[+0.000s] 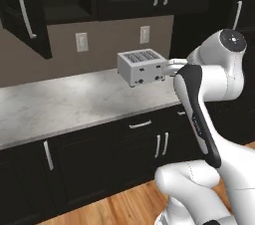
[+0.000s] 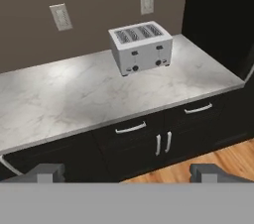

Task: Open the cabinet and move the ladle to the pot. Then close the cabinet.

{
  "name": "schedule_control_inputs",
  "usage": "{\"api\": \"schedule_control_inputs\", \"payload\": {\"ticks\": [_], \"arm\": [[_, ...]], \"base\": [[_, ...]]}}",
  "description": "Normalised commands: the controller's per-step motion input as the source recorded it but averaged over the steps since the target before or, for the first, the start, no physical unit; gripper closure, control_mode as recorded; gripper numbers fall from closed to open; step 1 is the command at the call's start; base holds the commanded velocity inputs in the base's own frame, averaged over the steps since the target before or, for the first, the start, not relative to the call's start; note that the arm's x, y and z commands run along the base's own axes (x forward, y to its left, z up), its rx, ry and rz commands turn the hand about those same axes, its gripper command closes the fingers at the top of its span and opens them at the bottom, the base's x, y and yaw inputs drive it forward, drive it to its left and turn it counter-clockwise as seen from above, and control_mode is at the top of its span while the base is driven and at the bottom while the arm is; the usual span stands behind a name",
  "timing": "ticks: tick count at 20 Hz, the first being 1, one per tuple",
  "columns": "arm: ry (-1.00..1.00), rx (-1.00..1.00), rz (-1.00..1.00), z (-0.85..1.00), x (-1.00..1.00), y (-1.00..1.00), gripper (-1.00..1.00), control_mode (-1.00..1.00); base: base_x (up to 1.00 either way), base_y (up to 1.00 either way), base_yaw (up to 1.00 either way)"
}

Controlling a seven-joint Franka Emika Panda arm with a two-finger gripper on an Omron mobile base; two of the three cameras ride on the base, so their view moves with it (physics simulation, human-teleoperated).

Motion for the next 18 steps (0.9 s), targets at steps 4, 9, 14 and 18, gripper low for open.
{"api": "schedule_control_inputs", "payload": {"ticks": [4, 9, 14, 18], "arm": [[0.0, 0.0, 0.0, 0.0, 0.0, 0.0, -1.0, 1.0], [0.0, 0.0, 0.0, 0.0, 0.0, 0.0, -1.0, 1.0], [0.0, 0.0, 0.0, 0.0, 0.0, 0.0, -1.0, 1.0], [0.0, 0.0, 0.0, 0.0, 0.0, 0.0, -1.0, 1.0]], "base": [[0.21, 0.0, 0.1], [0.47, 0.05, 0.0], [0.46, 0.22, 0.01], [0.16, 0.4, 0.03]]}}
